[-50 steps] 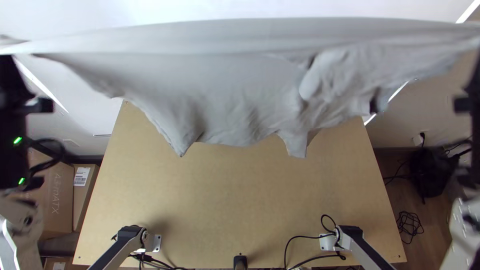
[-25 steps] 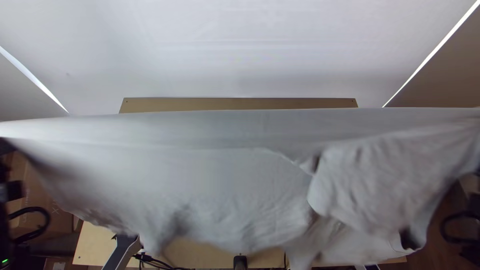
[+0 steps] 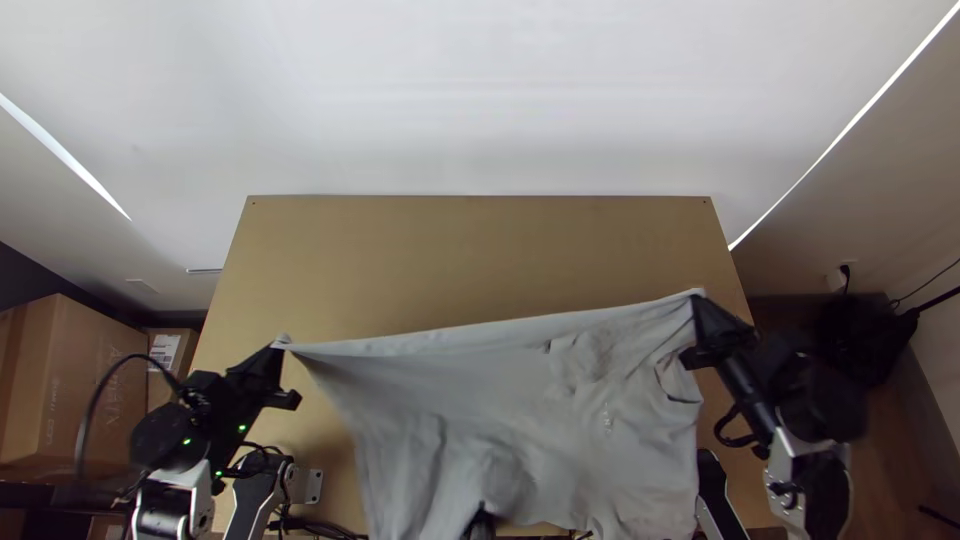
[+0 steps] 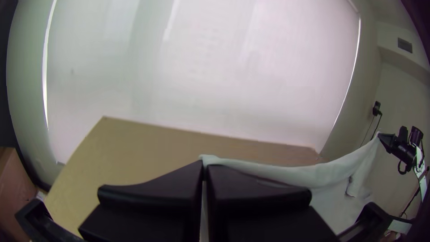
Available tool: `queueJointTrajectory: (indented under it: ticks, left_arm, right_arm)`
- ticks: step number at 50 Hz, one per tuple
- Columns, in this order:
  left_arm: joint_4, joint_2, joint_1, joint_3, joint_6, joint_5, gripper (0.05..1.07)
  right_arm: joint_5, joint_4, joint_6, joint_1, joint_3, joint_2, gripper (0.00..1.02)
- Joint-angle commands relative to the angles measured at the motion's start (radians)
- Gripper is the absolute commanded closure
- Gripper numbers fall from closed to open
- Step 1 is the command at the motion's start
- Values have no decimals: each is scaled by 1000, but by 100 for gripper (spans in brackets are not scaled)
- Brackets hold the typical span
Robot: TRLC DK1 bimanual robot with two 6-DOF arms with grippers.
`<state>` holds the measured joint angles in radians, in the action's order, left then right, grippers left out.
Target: Fold the t-shirt
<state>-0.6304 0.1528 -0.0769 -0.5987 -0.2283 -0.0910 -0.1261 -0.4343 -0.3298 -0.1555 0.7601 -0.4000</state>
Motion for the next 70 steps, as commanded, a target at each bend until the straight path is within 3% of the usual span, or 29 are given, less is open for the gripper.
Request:
queueJointTrajectory:
  ticks: [1, 12, 27, 48, 70]
  left_arm:
    - [51, -4, 9, 60, -17, -6, 105]
    - [247, 185, -8, 157, -9, -7, 105]
    - [528, 539, 31, 166, 47, -12, 105]
    - [729, 1123, 78, -42, 87, -24, 105]
    - [747, 1509, 135, -400, 93, -24, 105]
  right_arm:
    - [16, 54, -18, -3, -108, -5, 100]
    - [16, 275, 5, -1, -272, -171, 100]
    - [16, 503, 6, 19, -220, -569, 100]
    - [17, 506, 23, 42, 189, -1151, 100]
    - [52, 522, 67, 51, 501, -1478, 100]
